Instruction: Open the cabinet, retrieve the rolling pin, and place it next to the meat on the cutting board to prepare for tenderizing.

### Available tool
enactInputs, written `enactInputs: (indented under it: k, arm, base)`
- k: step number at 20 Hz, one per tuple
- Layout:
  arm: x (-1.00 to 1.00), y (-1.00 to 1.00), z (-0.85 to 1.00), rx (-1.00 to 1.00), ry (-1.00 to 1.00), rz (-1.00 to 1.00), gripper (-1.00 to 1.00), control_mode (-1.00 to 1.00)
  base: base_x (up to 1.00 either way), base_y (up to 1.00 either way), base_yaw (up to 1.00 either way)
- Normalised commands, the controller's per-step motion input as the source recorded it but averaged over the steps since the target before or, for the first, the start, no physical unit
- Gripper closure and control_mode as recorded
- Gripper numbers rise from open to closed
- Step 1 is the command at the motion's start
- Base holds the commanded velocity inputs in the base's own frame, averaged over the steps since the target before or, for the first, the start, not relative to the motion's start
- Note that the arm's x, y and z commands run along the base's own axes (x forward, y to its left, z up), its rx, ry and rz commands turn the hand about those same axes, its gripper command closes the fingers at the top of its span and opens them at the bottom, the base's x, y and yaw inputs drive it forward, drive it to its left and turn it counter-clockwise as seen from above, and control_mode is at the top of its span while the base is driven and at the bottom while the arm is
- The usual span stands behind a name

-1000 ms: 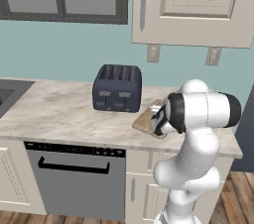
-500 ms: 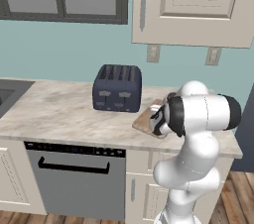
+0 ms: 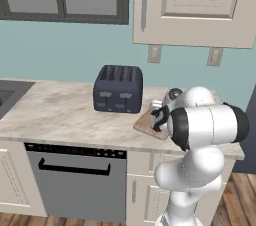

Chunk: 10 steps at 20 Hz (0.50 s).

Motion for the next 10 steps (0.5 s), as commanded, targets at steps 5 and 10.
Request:
enactInputs:
  k: [5,10]
  arm:
    - [0.0,-0.06,0.47,0.0,0.0,0.0,-1.0,-1.0]
    - [-0.05,-0.05,0.45,0.0,0.01,0.0,-1.0,-1.0]
  base:
    - [0.0,0.0,0.0]
    - [0.0,0.0,0.0]
